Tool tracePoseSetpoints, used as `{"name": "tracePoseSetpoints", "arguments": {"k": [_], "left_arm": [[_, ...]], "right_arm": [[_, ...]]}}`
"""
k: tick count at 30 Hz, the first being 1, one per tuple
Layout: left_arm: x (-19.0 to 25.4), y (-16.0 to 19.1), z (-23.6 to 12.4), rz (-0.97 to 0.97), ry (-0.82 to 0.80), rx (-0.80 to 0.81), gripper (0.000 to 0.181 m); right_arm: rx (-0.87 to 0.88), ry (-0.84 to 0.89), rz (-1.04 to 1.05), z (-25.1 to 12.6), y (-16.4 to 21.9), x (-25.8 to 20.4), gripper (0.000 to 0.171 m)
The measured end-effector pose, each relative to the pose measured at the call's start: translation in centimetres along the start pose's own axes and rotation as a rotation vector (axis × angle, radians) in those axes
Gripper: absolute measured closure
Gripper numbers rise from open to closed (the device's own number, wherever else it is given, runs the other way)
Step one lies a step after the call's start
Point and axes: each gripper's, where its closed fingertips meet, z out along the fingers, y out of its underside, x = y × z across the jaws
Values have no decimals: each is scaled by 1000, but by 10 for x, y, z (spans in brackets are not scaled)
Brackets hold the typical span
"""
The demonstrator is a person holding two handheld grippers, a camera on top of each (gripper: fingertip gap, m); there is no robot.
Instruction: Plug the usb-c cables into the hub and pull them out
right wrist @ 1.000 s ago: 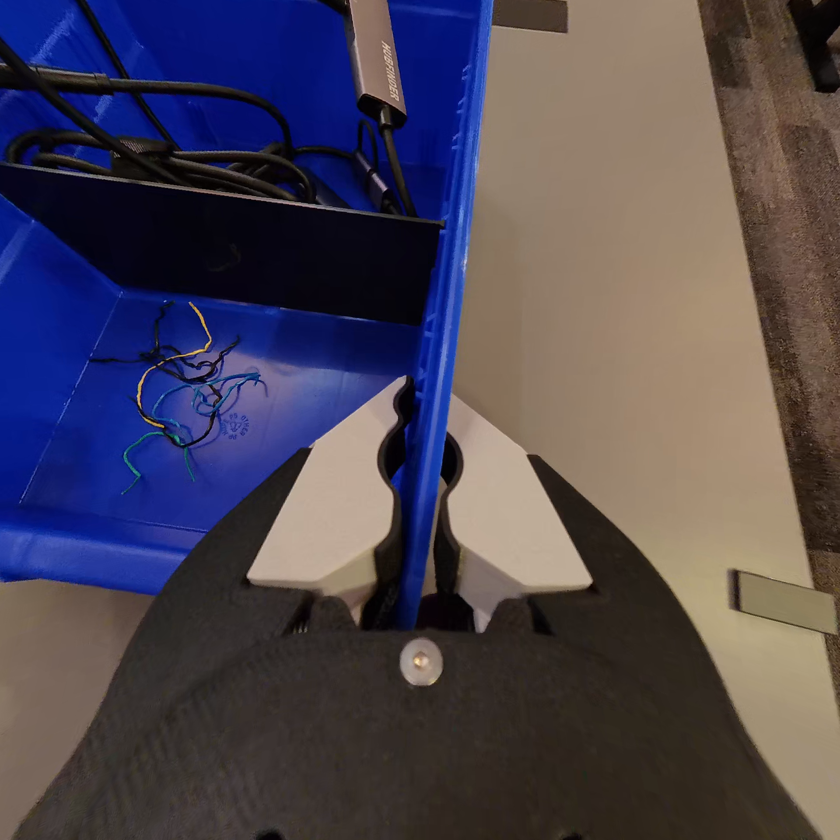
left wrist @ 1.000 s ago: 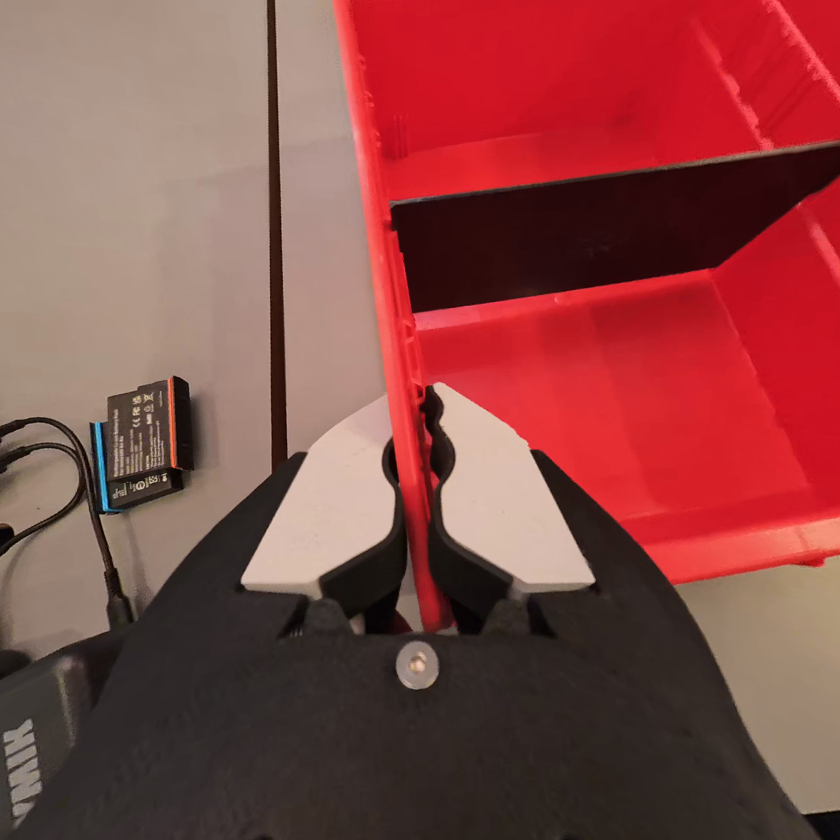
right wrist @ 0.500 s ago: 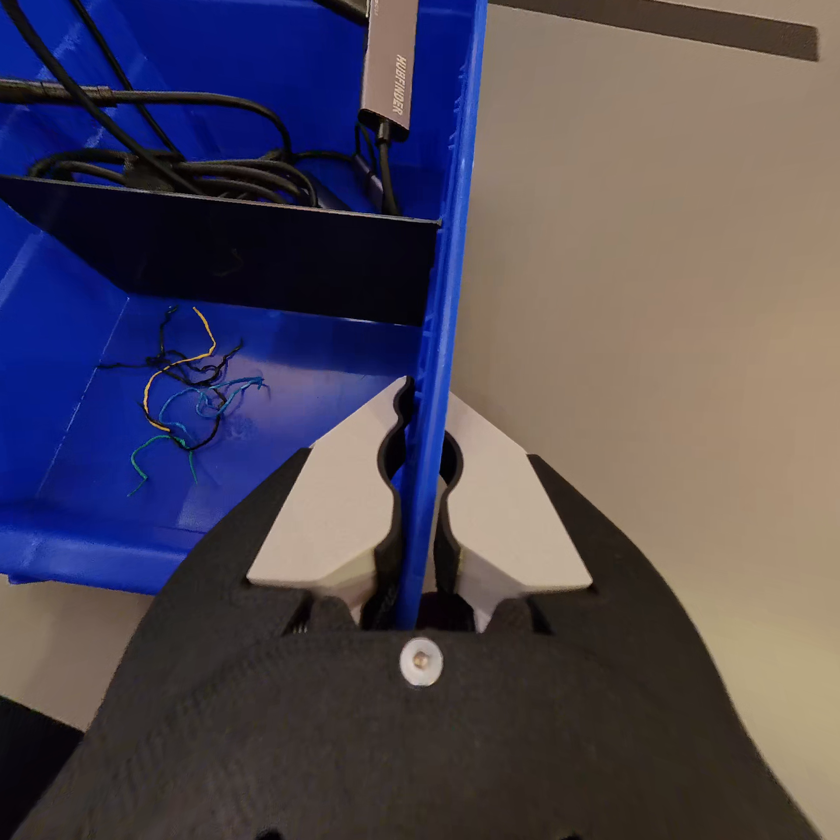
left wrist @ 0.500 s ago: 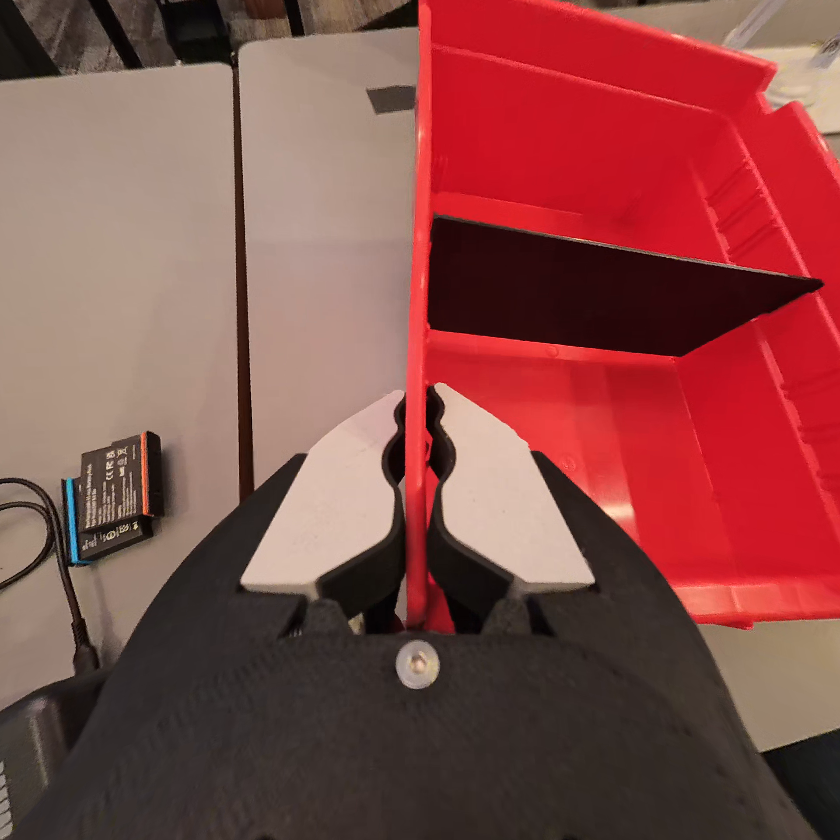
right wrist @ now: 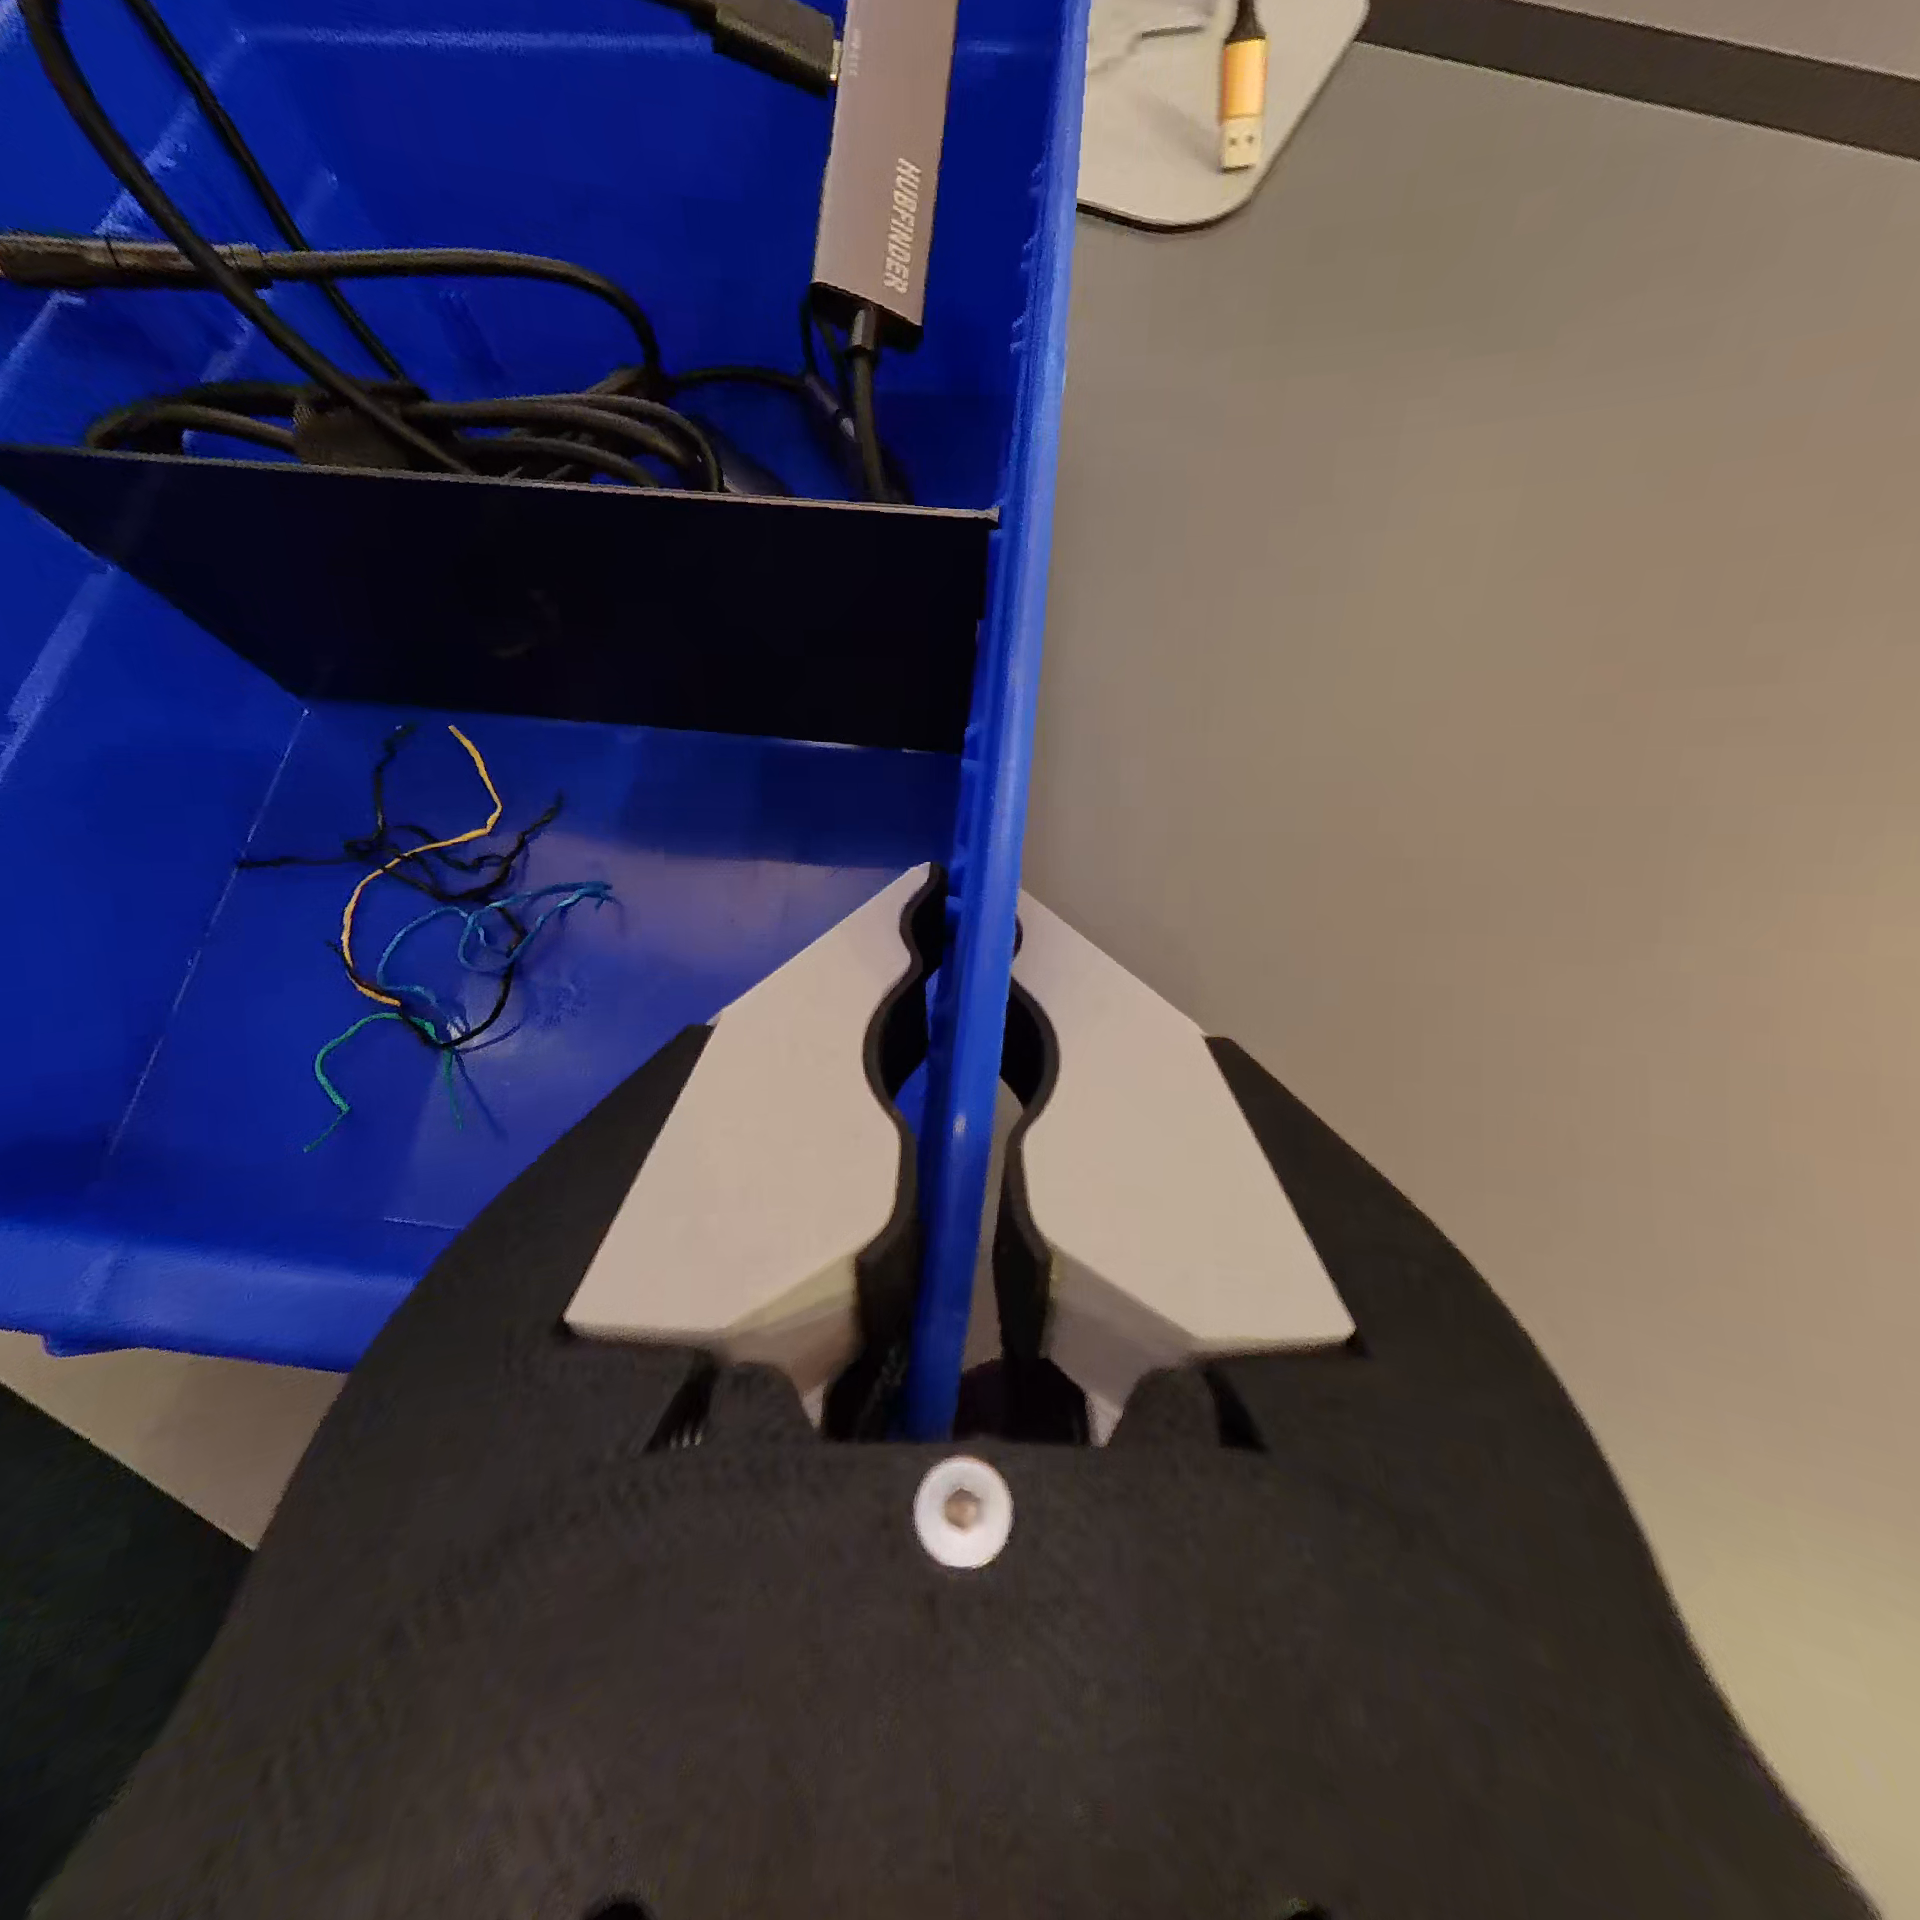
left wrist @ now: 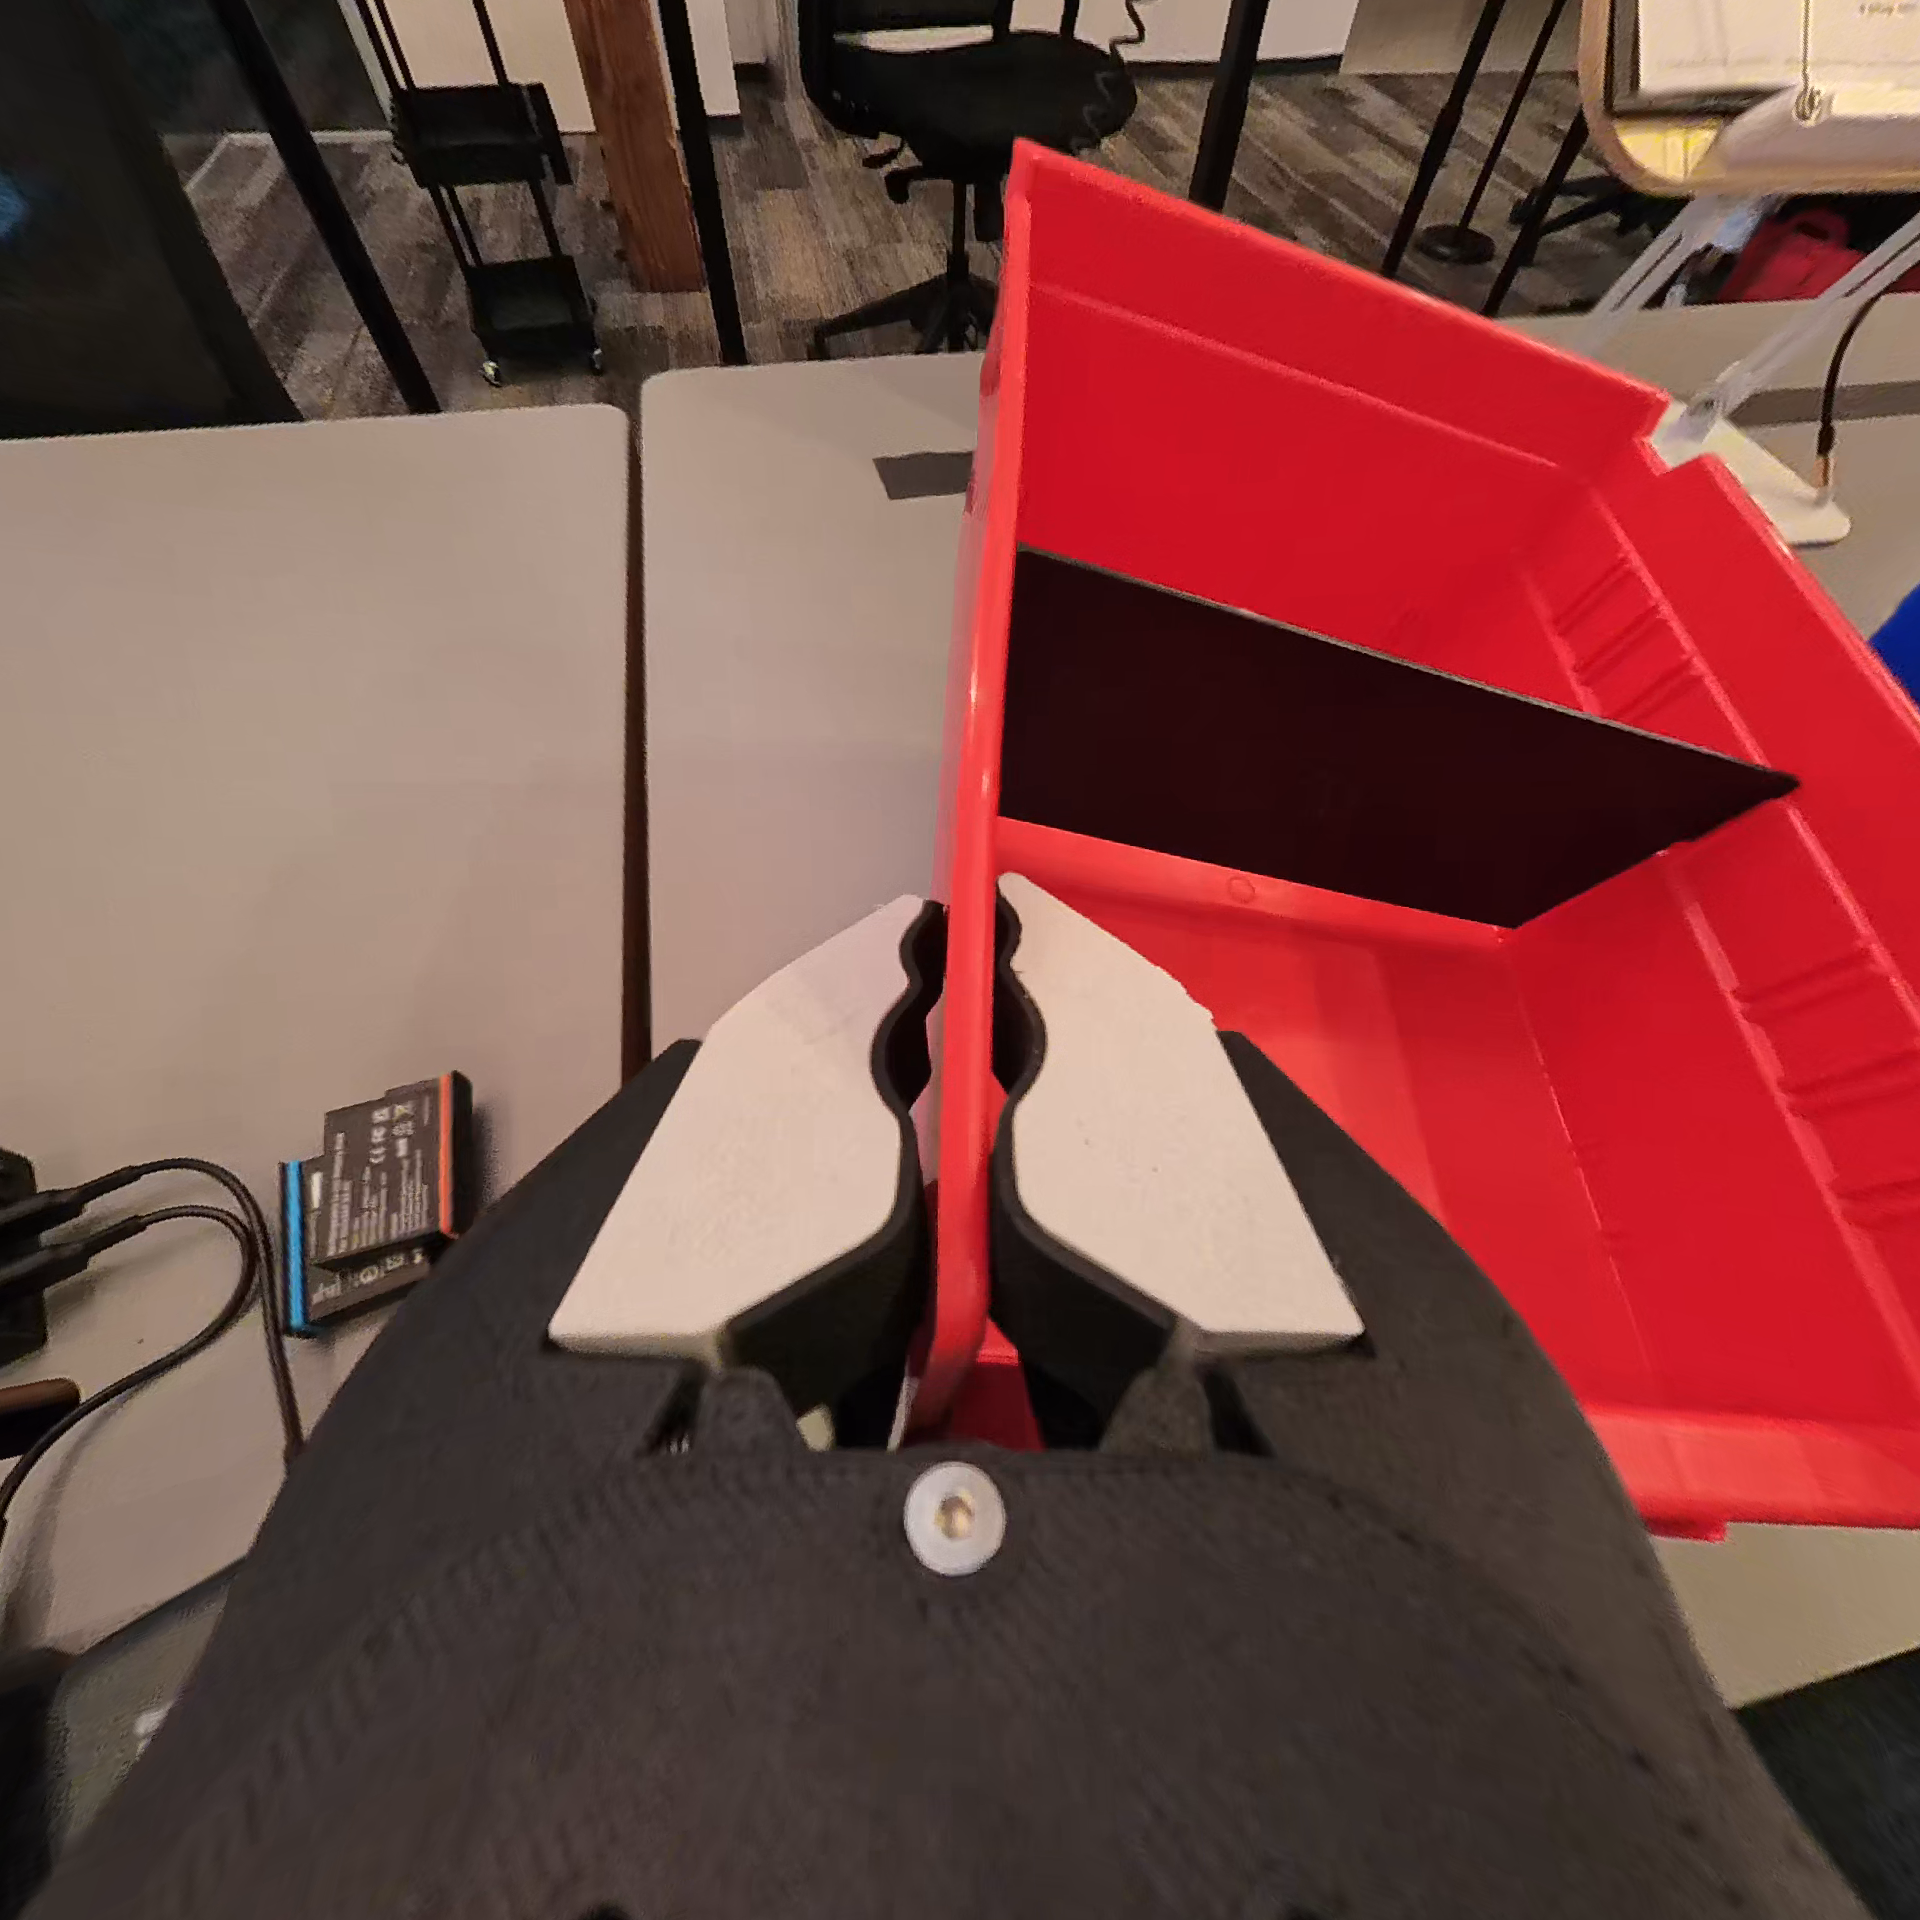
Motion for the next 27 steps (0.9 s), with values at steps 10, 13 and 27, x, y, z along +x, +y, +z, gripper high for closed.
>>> {"name": "tracePoseSetpoints", "arguments": {"k": [10,13,27], "left_arm": [[-28,-28,-29,-119,-26,158,175],[-39,-34,-41,-149,-43,196,175],[-56,-69,-80,-218,-46,344,175]], "right_arm": [[46,-120,8,45,-33,-109,158],[53,-187,29,59,-44,-151,145],[61,-324,17,118,-79,-328,100]]}}
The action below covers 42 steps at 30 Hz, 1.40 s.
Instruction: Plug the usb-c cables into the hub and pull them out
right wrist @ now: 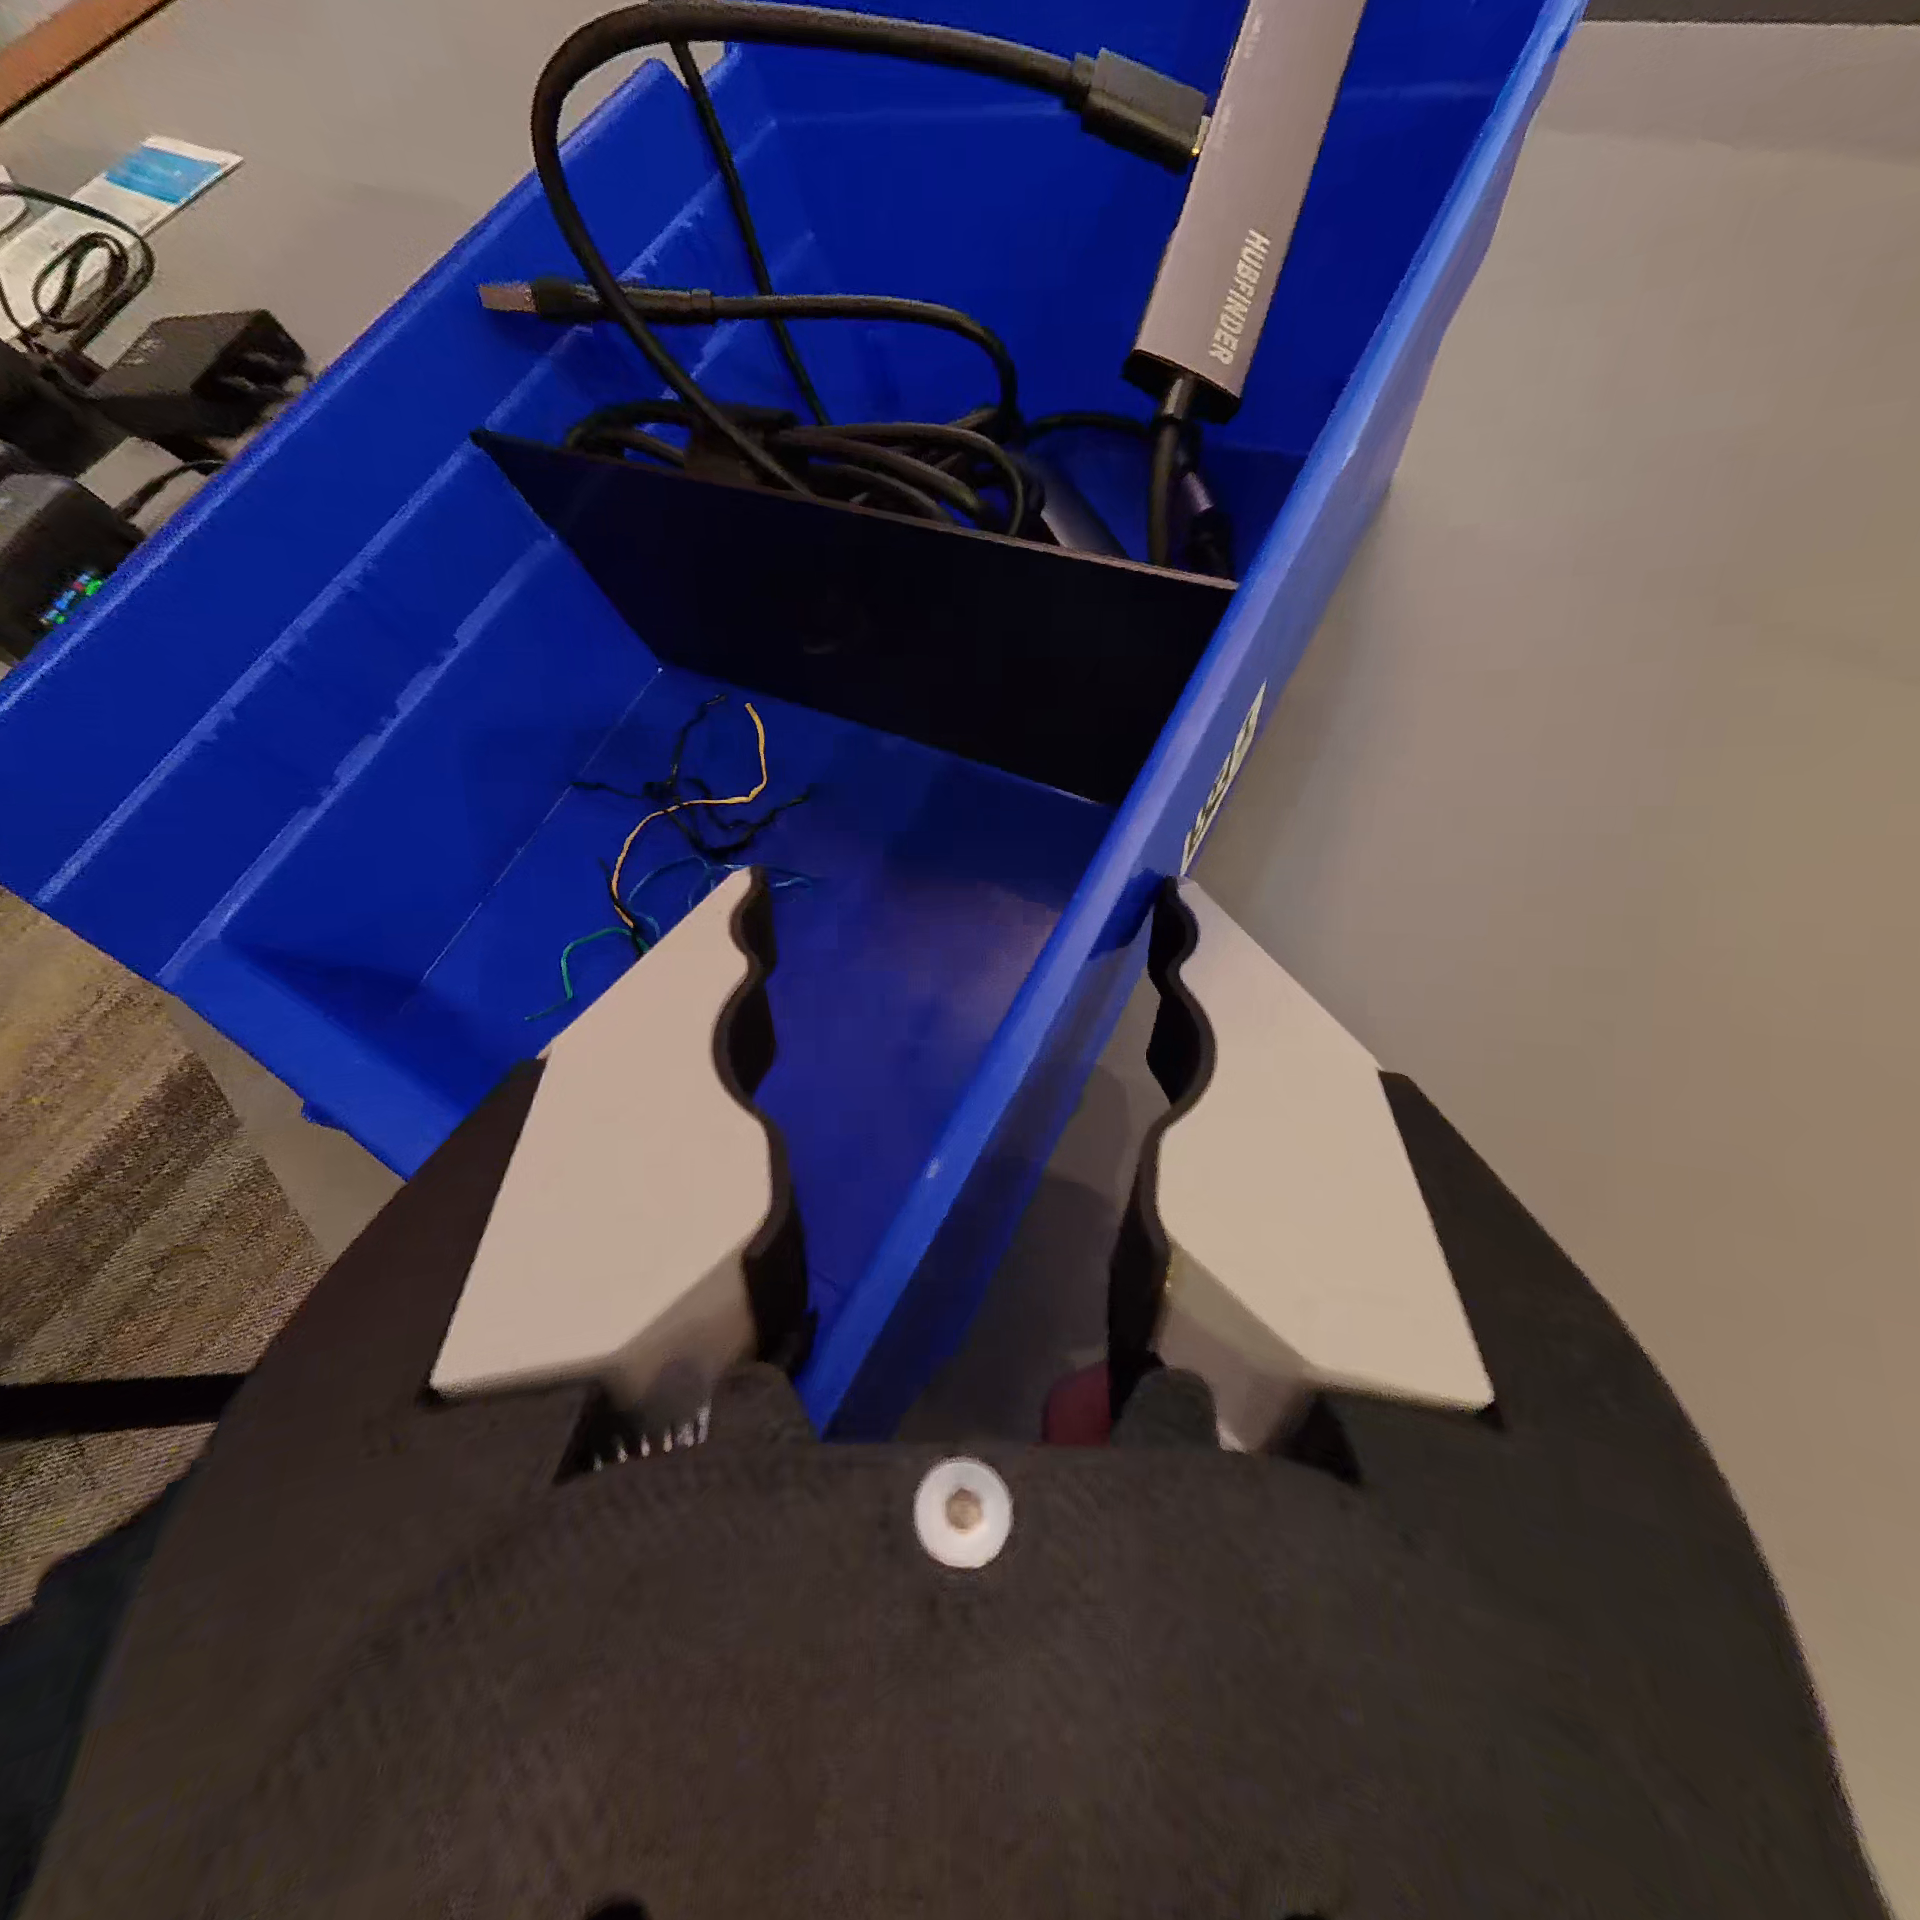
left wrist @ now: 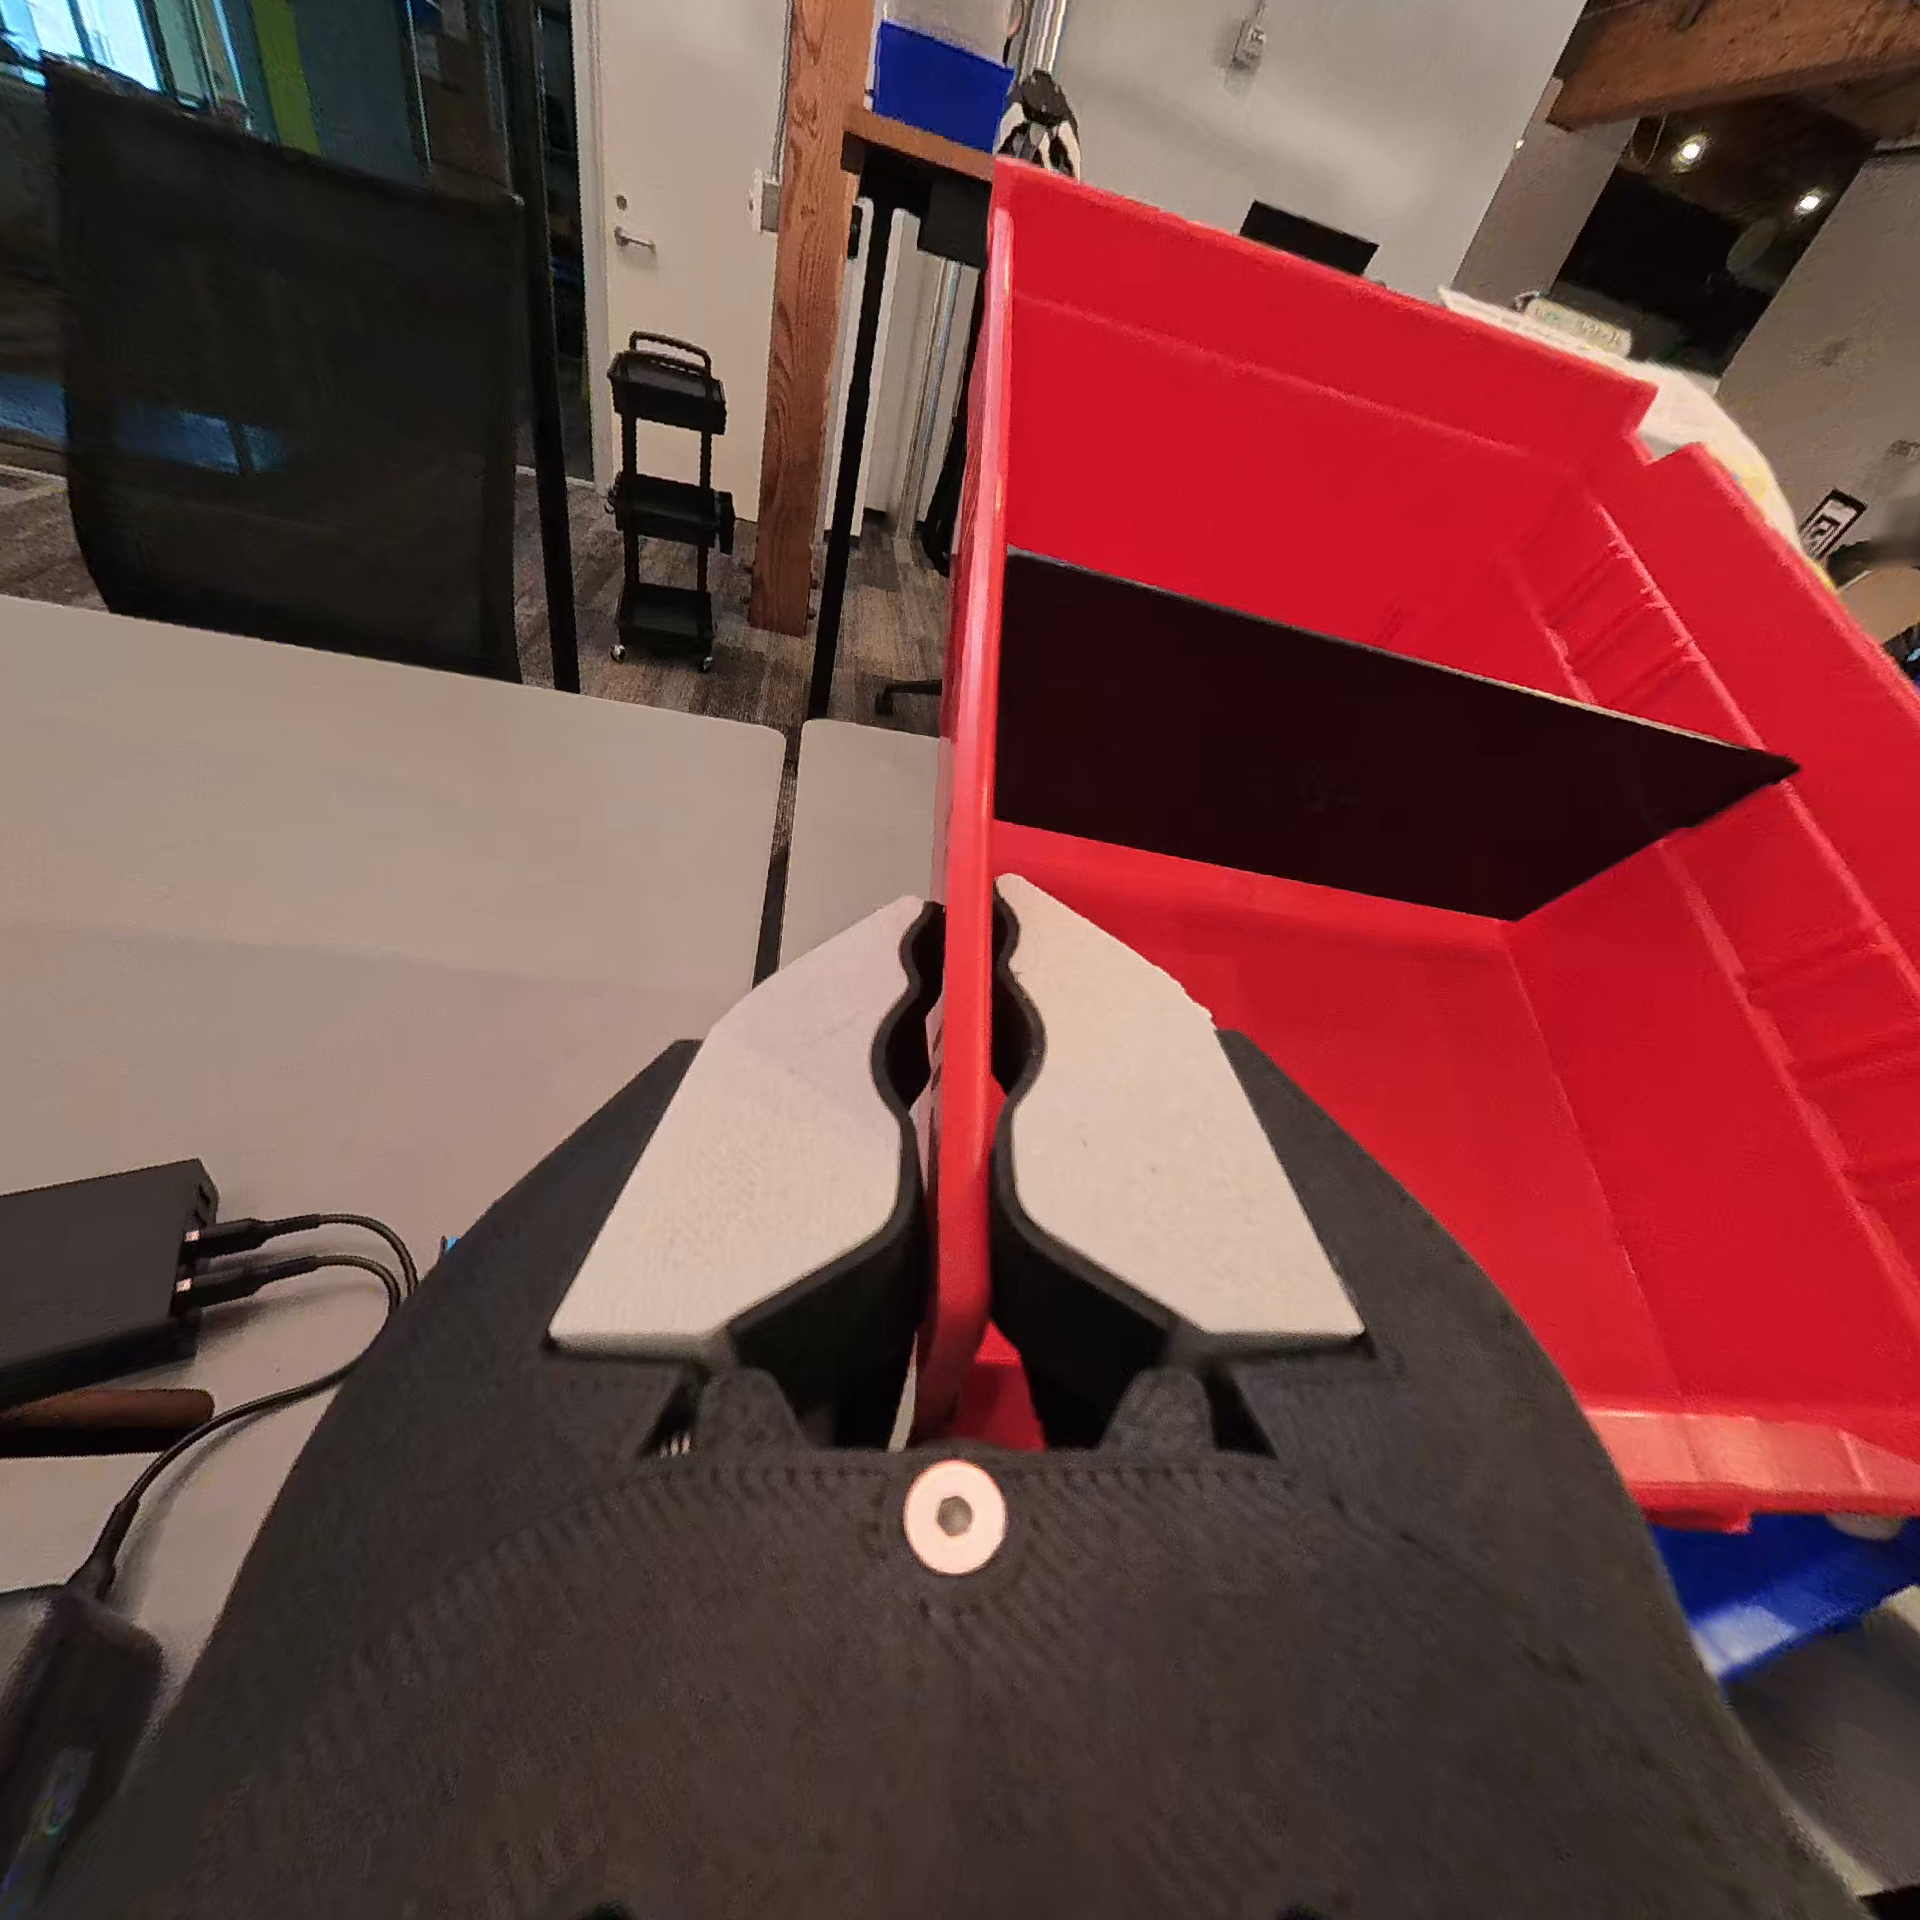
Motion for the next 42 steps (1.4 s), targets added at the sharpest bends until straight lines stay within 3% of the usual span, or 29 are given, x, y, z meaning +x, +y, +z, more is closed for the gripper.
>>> {"name": "tracePoseSetpoints", "arguments": {"k": [2,4,8,11,17,22,27,33,39,42], "left_arm": [[3,-4,-1,1,6,5,175],[7,-8,-1,3,14,11,175],[12,-17,-5,12,20,26,175],[19,-26,-8,20,30,37,175],[59,-43,-7,21,100,55,176],[141,-35,10,69,225,26,176],[243,6,42,158,322,-48,177],[377,84,90,215,442,-186,176],[475,173,116,257,512,-308,175],[498,211,122,242,498,-364,175]], "right_arm": [[3,-27,-1,13,-3,-19,93],[8,-104,29,24,-4,-45,70],[14,-223,15,37,-6,-87,45],[-6,-302,48,32,-6,-97,44],[76,-301,43,-23,-23,-62,41],[219,-249,-7,-108,-50,-9,42],[286,-151,-151,-202,-46,41,38],[406,-115,-99,-287,-31,54,34],[337,91,41,-293,15,116,43],[311,191,94,-295,38,158,62]]}}
